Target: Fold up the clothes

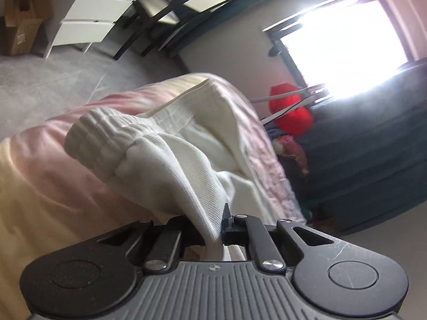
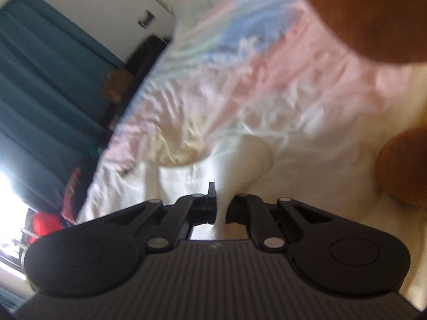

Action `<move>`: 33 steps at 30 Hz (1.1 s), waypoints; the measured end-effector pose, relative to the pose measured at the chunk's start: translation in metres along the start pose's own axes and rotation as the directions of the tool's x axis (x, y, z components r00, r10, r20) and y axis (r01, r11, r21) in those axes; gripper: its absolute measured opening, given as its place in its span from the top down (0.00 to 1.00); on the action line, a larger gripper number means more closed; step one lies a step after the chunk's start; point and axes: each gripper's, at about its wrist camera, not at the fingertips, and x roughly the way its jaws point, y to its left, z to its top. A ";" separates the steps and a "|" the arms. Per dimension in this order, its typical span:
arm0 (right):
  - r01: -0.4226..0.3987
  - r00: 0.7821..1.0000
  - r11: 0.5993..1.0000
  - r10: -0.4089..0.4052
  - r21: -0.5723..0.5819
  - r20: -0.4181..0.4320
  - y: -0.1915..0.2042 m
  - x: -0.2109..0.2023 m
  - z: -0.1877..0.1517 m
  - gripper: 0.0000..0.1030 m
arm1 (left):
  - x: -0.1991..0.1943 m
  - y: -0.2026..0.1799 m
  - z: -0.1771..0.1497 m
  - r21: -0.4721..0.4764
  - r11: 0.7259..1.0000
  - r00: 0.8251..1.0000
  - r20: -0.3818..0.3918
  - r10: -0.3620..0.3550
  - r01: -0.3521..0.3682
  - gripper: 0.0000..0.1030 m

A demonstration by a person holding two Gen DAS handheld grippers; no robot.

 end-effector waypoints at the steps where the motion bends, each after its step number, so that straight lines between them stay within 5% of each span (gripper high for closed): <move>1: 0.000 1.000 1.000 0.000 -0.015 0.025 0.004 -0.007 0.001 0.95 | -0.007 -0.004 -0.001 0.010 1.000 0.999 0.025 -0.021 0.020 0.93; 4: 0.014 0.997 0.997 -0.008 -0.080 0.072 0.021 -0.020 0.010 0.95 | -0.027 -0.016 -0.002 0.034 0.998 0.994 0.090 -0.063 0.060 0.93; 10: -0.027 0.995 0.984 0.043 -0.175 0.091 0.083 0.000 0.032 0.95 | 0.011 -0.047 0.021 0.010 1.000 0.998 0.068 0.004 -0.004 0.93; 14: -0.029 0.994 0.963 0.057 -0.267 0.098 0.159 0.044 0.033 0.95 | 0.078 -0.079 0.056 0.023 0.998 0.995 0.084 0.050 -0.052 0.93; 21: 0.095 0.990 0.885 -0.036 -0.455 0.137 0.275 0.174 0.003 0.95 | 0.241 -0.132 0.111 0.076 0.983 0.983 0.085 0.160 -0.167 0.92; 26: 0.173 0.985 0.855 -0.139 -0.489 0.105 0.286 0.267 -0.033 0.94 | 0.350 -0.114 0.127 0.068 0.958 0.961 0.009 0.277 -0.277 0.91; 30: 0.169 0.985 0.827 -0.155 -0.536 0.072 0.272 0.308 -0.059 0.94 | 0.390 -0.099 0.126 0.099 0.949 0.953 -0.010 0.302 -0.300 0.87; 33: 0.116 0.992 0.849 -0.121 -0.515 0.025 0.260 0.314 -0.058 0.86 | 0.391 -0.097 0.120 0.136 0.947 0.956 -0.010 0.294 -0.290 0.85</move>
